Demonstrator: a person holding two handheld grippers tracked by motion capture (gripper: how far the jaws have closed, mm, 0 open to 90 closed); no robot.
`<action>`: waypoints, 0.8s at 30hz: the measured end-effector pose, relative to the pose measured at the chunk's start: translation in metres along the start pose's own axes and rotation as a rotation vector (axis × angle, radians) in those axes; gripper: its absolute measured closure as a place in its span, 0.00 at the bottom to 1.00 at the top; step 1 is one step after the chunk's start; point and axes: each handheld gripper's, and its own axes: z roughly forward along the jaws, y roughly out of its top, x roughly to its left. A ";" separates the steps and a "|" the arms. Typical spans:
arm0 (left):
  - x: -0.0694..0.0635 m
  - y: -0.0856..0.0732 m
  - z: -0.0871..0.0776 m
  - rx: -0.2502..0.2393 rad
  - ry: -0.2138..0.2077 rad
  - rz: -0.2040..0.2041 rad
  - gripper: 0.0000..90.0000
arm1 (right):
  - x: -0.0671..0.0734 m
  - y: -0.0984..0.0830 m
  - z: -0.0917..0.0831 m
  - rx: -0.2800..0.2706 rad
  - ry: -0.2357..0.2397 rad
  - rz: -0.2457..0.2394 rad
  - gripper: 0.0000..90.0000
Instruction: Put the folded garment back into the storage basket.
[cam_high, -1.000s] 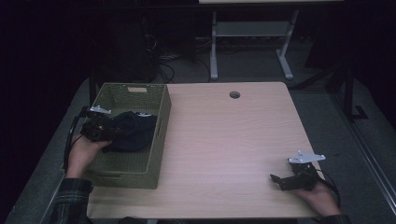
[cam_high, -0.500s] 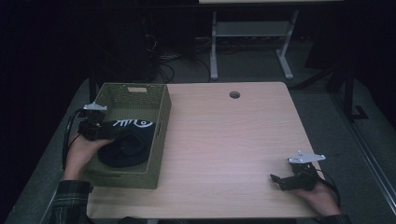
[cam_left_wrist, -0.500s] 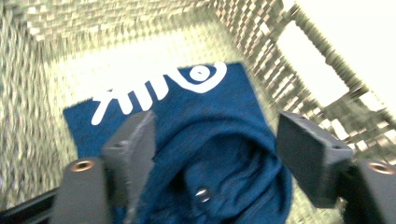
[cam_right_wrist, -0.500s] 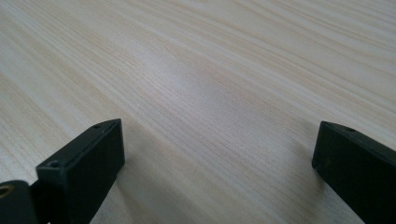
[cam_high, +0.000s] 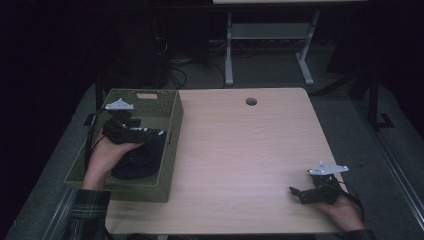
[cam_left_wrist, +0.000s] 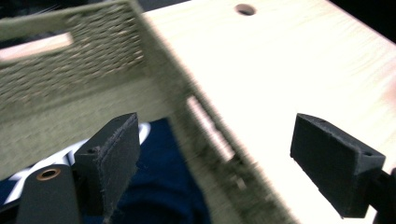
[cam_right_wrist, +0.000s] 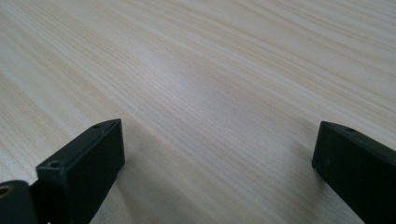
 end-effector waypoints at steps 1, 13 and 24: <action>-0.006 0.004 0.002 -0.004 -0.011 0.010 0.17 | 0.000 0.000 0.000 0.000 0.000 0.000 0.02; -0.060 0.020 0.034 -0.018 -0.107 0.085 0.17 | 0.000 0.000 0.000 -0.002 0.001 -0.001 0.02; -0.118 0.010 0.080 -0.007 -0.205 0.170 0.17 | 0.000 0.001 0.001 -0.002 0.002 0.006 0.02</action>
